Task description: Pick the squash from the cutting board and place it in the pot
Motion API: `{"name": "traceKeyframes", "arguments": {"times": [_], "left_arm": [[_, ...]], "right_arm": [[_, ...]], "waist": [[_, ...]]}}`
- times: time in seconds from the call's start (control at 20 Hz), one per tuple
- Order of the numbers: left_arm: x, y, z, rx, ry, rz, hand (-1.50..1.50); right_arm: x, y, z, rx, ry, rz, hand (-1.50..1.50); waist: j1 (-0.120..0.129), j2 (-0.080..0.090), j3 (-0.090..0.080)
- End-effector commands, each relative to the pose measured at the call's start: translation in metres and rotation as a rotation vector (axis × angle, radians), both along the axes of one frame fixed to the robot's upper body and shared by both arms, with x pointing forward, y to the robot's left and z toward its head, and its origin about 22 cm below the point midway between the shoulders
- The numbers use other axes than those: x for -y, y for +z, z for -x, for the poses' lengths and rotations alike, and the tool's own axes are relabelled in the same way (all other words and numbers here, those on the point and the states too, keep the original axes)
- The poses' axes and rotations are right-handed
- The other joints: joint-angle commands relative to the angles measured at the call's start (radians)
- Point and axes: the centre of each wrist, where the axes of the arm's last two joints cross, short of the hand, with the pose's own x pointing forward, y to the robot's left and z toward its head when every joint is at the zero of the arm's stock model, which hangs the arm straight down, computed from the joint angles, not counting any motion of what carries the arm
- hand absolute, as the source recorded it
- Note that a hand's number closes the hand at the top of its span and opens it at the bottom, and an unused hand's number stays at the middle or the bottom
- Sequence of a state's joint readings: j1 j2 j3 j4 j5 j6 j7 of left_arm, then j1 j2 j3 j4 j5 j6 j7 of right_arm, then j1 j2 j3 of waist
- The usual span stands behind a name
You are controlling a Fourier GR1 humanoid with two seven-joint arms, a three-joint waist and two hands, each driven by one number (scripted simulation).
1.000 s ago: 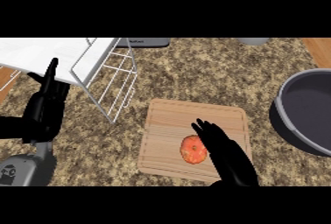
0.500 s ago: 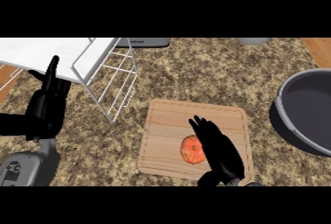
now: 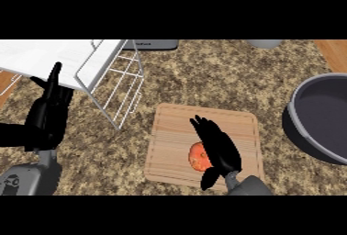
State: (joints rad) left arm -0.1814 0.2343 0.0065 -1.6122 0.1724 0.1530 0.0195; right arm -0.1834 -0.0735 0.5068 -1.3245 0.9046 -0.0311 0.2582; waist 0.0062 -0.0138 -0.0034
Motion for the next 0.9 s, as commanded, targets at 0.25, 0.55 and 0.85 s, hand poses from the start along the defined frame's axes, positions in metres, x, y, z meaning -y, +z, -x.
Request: {"name": "traceKeyframes", "arguments": {"times": [0.25, 0.55, 0.85], "left_arm": [[0.009, 0.022, -0.014, 0.003, 0.003, 0.013, 0.00], [0.012, 0.025, -0.037, 0.009, 0.028, 0.013, 0.00], [-0.001, 0.001, -0.014, 0.006, 0.026, 0.008, 0.00]], "right_arm": [[-0.031, -0.022, -0.007, 0.100, 0.181, 0.032, 1.50], [-0.042, -0.024, 0.010, 0.121, 0.181, 0.057, 1.50], [-0.031, 0.002, 0.006, 0.273, 0.076, 0.133, 1.50]], "waist": [[-0.002, 0.015, 0.004], [-0.011, 0.016, 0.004], [-0.013, 0.013, 0.003]]}}
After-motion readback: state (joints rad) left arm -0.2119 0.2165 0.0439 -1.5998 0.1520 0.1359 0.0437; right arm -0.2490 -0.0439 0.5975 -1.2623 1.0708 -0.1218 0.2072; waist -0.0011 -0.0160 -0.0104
